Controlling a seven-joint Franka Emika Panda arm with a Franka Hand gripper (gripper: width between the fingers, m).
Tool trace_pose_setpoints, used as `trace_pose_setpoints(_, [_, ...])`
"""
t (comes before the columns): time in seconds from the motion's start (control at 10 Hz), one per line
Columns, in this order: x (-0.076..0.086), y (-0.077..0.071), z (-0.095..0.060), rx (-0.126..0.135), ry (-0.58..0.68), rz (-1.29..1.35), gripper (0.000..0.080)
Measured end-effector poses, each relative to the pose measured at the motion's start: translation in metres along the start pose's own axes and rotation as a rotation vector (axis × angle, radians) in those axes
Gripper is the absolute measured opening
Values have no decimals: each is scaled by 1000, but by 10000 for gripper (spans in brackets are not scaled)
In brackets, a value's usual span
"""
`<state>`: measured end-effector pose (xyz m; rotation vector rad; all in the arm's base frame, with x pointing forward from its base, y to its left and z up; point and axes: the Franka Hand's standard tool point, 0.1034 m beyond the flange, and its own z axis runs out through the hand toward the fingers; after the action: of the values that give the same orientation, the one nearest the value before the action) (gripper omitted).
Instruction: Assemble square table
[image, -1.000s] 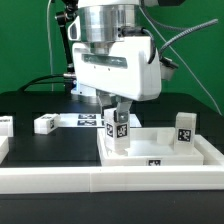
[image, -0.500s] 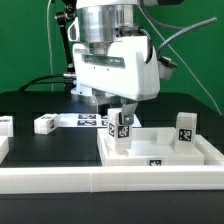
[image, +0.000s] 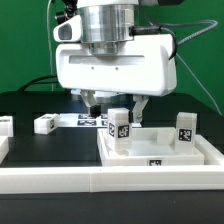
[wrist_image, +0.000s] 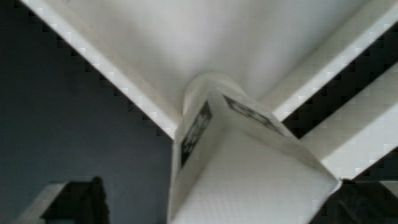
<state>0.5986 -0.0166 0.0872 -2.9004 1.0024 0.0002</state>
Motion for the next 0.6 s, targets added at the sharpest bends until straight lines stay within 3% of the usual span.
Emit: trace_pose_setpoints(0.6, [-6, -8, 2, -16, 4, -464, 649])
